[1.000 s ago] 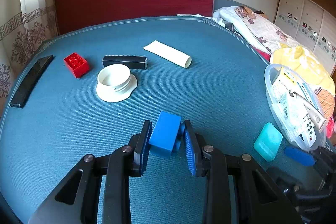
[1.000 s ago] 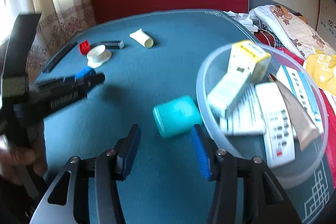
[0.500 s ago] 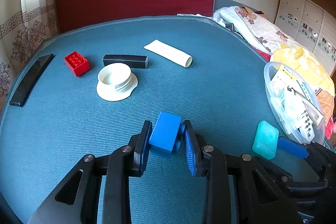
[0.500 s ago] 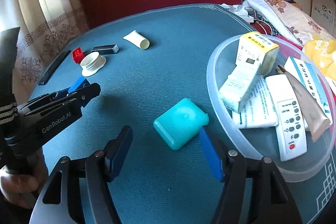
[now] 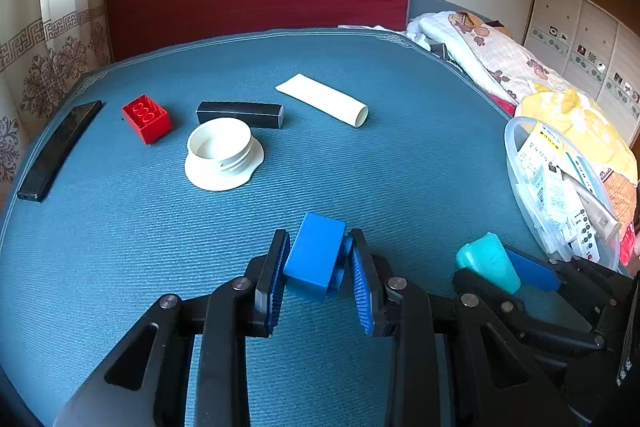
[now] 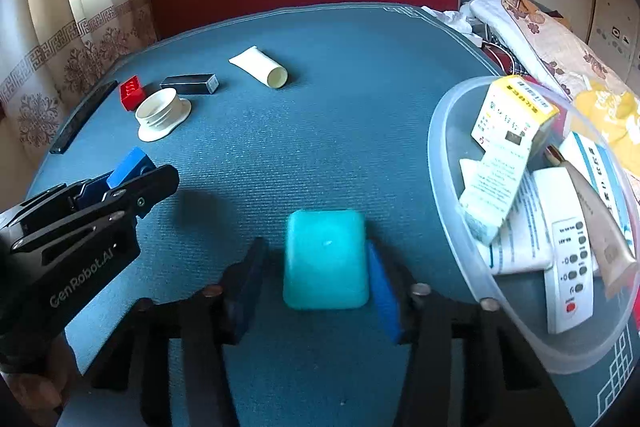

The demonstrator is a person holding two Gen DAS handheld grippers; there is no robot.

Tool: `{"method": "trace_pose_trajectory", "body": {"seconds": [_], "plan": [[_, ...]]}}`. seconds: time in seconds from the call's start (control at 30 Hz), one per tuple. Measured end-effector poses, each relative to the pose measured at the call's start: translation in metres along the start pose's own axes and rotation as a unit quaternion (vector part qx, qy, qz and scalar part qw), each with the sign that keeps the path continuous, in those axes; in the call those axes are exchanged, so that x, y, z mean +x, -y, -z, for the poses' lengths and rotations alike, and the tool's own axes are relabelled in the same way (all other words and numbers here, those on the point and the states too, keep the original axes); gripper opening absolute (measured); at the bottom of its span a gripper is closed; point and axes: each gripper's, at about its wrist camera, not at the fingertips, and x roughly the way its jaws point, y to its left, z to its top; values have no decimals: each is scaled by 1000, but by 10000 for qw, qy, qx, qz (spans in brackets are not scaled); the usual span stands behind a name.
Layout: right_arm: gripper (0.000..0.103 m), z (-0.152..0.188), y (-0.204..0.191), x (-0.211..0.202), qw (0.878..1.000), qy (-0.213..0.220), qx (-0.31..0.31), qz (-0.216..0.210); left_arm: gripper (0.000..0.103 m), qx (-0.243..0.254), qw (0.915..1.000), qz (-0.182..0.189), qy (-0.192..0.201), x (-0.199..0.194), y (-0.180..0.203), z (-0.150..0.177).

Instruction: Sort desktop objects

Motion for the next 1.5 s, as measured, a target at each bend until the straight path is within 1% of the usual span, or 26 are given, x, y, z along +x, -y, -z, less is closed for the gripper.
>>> {"method": "trace_pose_trajectory", "body": {"seconds": [0.13,0.2,0.37,0.47,0.6,0.77,0.97,1.17,1.27,1.4,1.5], "plan": [[44,2,-1,-2,9999,27,-110,-78,33,5,10000,-4,3,0,0,0],[44,3,-1,-6,9996,75,-125,-234,33,9,10000,-5,14,-1,0,0],[44,3,-2,-22,9985,331,-175,-403,33,12,10000,-5,50,-3,1,-1],[43,-1,2,-35,9977,518,-149,-418,33,-1,9999,27,101,-7,2,-2],[43,-6,16,-52,9967,745,-17,-334,33,-10,9998,130,176,-15,7,-5],[43,-11,39,-66,9954,950,99,-59,33,41,9993,303,205,-20,18,-8],[43,-9,72,-69,9945,961,319,260,33,204,9985,427,269,-27,38,-12],[44,-5,96,-66,9940,906,377,490,33,370,9974,565,268,-28,59,-17],[44,-2,104,-64,9942,864,400,505,33,475,9966,623,258,-28,71,-19],[44,-1,117,-63,9948,825,460,375,33,605,9952,726,233,-28,88,-22],[44,0,121,-64,9947,873,434,336,33,674,9941,828,215,-28,101,-25]]}}
